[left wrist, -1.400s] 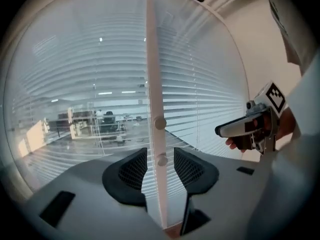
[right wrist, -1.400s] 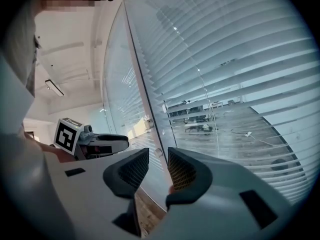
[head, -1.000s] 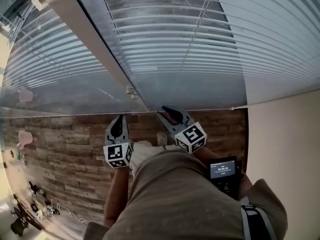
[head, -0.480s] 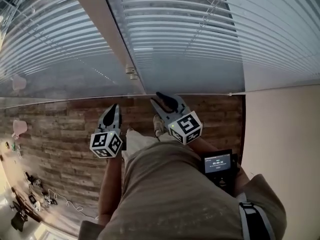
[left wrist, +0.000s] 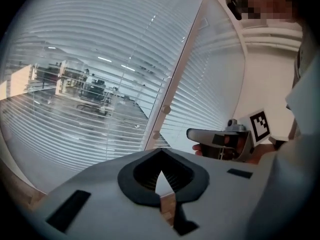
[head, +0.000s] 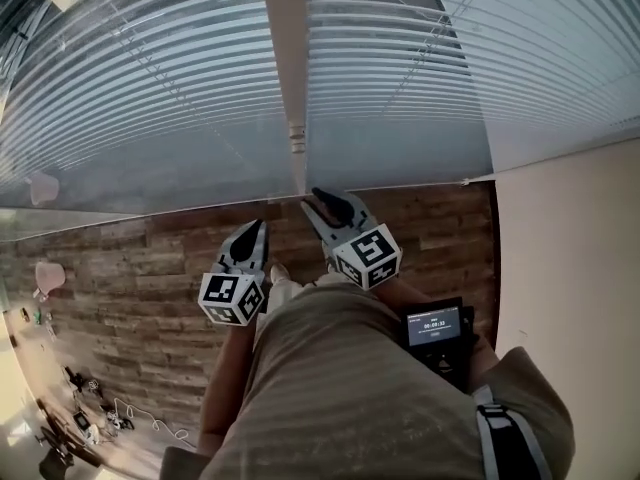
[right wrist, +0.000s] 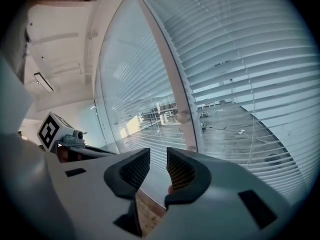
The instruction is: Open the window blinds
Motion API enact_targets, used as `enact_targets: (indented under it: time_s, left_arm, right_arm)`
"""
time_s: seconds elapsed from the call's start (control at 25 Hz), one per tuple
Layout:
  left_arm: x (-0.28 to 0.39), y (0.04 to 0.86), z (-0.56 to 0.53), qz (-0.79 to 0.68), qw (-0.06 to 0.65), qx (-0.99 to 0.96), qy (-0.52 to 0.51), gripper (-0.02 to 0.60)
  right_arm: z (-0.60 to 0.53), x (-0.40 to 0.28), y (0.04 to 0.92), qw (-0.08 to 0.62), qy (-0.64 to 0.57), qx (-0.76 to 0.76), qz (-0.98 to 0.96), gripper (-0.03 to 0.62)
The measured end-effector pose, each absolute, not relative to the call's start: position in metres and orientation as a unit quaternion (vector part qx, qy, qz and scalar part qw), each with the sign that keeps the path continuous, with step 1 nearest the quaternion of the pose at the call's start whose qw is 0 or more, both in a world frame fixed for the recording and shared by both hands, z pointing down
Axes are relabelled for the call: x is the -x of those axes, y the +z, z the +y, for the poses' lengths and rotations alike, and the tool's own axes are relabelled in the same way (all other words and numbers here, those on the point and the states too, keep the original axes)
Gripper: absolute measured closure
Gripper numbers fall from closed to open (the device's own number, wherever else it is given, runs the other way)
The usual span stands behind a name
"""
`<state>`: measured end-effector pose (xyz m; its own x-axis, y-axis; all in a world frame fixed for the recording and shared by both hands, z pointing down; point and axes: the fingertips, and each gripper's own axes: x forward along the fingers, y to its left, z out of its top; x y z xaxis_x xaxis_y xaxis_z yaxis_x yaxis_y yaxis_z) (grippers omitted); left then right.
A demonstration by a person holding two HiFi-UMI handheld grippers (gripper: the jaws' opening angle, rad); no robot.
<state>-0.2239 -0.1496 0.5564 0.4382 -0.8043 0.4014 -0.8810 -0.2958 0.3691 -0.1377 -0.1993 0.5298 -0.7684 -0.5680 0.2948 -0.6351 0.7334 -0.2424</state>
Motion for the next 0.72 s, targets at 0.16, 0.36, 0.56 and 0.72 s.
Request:
enact_targets:
  time_s: [0.16,0.36,0.56,0.72]
  left_arm:
    - [0.233,0.551,-0.113,-0.496,0.275,-0.822,0.062,0.566]
    - [0.256,0.557,-0.07,-0.465,0.27,-0.841,0.06,0.566]
    - [0.273,0.565,-0.034,-0.447,0.263,-0.852,0.072,0.566]
    - [0.298,0.571,0.014,-0.434,0.253,-0.861,0.074,0.566]
  right_arm:
    - [-0.168,0.155,0.521,0.112,0.153,-0.335,-0.923,0.484]
    - [-0.129,0.189,0.523,0.127,0.137,-0.346,-0.919,0.484]
    - [-0.093,0.214,0.531,0.133,0.124,-0.353,-0.918,0.484]
    - [-0.045,0.243,0.545,0.134,0.121,-0.36,-0.915,0.484]
